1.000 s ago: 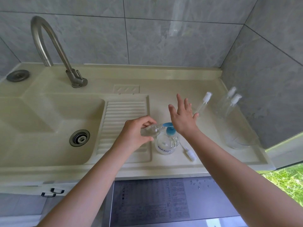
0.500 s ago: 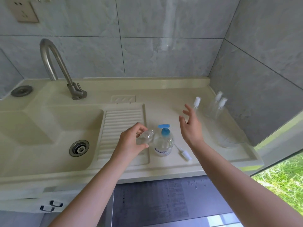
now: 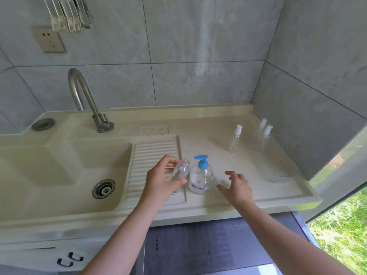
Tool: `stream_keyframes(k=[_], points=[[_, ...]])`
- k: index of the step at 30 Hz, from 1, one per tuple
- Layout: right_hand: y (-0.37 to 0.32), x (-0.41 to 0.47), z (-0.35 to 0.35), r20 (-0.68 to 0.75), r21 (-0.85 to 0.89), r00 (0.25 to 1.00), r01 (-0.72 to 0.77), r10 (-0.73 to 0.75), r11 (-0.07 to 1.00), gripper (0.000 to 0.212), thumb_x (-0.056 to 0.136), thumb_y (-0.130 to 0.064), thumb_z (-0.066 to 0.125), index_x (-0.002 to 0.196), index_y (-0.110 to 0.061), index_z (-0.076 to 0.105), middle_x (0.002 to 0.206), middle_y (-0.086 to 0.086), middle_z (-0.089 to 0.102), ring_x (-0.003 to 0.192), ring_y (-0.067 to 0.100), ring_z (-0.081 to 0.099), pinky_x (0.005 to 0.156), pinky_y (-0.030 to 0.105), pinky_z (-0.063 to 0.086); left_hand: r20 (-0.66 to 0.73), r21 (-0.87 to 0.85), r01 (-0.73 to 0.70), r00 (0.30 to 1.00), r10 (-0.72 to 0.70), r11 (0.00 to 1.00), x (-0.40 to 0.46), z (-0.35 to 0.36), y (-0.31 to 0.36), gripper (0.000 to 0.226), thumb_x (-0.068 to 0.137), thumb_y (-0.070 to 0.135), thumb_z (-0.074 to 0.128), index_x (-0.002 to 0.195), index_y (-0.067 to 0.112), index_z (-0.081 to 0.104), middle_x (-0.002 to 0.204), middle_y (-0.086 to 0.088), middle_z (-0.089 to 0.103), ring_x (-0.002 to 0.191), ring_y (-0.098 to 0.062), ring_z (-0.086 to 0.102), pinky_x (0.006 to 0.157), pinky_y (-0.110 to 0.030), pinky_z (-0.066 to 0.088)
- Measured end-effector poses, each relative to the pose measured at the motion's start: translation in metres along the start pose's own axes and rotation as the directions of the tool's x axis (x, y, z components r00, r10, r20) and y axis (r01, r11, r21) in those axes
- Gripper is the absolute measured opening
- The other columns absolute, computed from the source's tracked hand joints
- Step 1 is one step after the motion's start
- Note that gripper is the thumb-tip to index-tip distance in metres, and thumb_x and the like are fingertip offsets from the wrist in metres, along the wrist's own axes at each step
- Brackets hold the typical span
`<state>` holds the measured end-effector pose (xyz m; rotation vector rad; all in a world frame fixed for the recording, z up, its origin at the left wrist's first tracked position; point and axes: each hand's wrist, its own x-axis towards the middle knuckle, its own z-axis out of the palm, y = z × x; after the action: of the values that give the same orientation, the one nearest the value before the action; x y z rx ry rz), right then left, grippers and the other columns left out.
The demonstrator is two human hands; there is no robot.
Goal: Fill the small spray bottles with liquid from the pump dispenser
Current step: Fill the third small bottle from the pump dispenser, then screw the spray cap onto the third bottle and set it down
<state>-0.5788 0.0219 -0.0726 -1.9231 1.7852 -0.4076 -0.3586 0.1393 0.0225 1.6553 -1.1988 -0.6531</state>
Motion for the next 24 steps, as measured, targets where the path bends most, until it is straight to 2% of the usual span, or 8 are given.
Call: stream_keyframes(k=[6, 9, 14, 19, 22, 24], points=[[0.005, -0.006, 0.011, -0.003, -0.188, 1.000, -0.027, 0.027, 0.982, 0.055, 0.091, -0.044, 0.065, 0.141, -0.027, 0.047, 0.133, 0.004, 0.048, 0.125, 0.024, 0.045, 0.098, 0.035, 0.039, -0.136, -0.188, 0.022, 0.989, -0.048, 0.982, -0.012, 0.005, 0.013, 0.048, 0.062, 0.006, 0.089, 0.095, 0.031, 0.064, 0.100, 0.018, 0.069, 0.094, 0.003, 0.063, 0.088, -0.024, 0.050], [0.008, -0.007, 0.017, 0.009, -0.185, 0.998, -0.052, 0.054, 0.981, 0.050, 0.093, -0.040, 0.062, 0.139, -0.028, 0.048, 0.130, 0.002, 0.049, 0.122, 0.023, 0.046, 0.097, 0.035, 0.037, -0.175, -0.270, 0.028, 0.982, -0.078, 0.962, -0.016, 0.007, 0.014, 0.049, 0.061, 0.003, 0.089, 0.095, 0.029, 0.067, 0.099, 0.014, 0.071, 0.096, -0.003, 0.066, 0.088, -0.027, 0.052], [0.012, -0.008, 0.022, -0.028, -0.179, 0.999, -0.038, 0.033, 0.983, 0.037, 0.095, -0.034, 0.058, 0.131, -0.025, 0.054, 0.126, 0.002, 0.050, 0.119, 0.023, 0.045, 0.096, 0.034, 0.037, -0.181, -0.316, 0.023, 0.980, -0.084, 0.948, -0.018, 0.005, 0.020, 0.048, 0.059, 0.002, 0.091, 0.095, 0.025, 0.068, 0.098, 0.010, 0.071, 0.095, -0.013, 0.067, 0.080, -0.020, 0.054], [0.016, -0.005, 0.025, -0.047, -0.143, 0.999, -0.031, 0.025, 0.989, 0.032, 0.096, -0.028, 0.056, 0.128, -0.021, 0.058, 0.124, 0.004, 0.051, 0.117, 0.024, 0.046, 0.096, 0.035, 0.037, -0.196, -0.281, 0.023, 0.977, -0.081, 0.959, -0.022, 0.006, 0.029, 0.048, 0.060, 0.010, 0.092, 0.095, 0.030, 0.067, 0.100, 0.017, 0.070, 0.098, -0.008, 0.065, 0.079, -0.025, 0.053], [0.020, -0.002, 0.023, -0.060, -0.100, 0.998, -0.034, 0.028, 0.994, 0.032, 0.097, -0.027, 0.056, 0.128, -0.021, 0.060, 0.124, 0.006, 0.054, 0.114, 0.027, 0.051, 0.095, 0.036, 0.037, -0.209, -0.314, 0.007, 0.975, -0.076, 0.949, -0.025, 0.007, 0.035, 0.047, 0.062, 0.007, 0.091, 0.097, 0.027, 0.066, 0.103, 0.013, 0.071, 0.099, -0.007, 0.066, 0.072, -0.016, 0.050], [0.022, 0.000, 0.018, -0.087, -0.013, 0.996, -0.024, 0.023, 1.000, 0.032, 0.096, -0.025, 0.059, 0.128, -0.017, 0.063, 0.122, 0.008, 0.054, 0.104, 0.030, 0.057, 0.093, 0.036, 0.042, -0.222, -0.341, -0.012, 0.973, -0.068, 0.940, -0.026, 0.010, 0.038, 0.047, 0.063, 0.003, 0.089, 0.100, 0.023, 0.066, 0.104, 0.009, 0.071, 0.099, -0.008, 0.066, 0.069, -0.013, 0.050]])
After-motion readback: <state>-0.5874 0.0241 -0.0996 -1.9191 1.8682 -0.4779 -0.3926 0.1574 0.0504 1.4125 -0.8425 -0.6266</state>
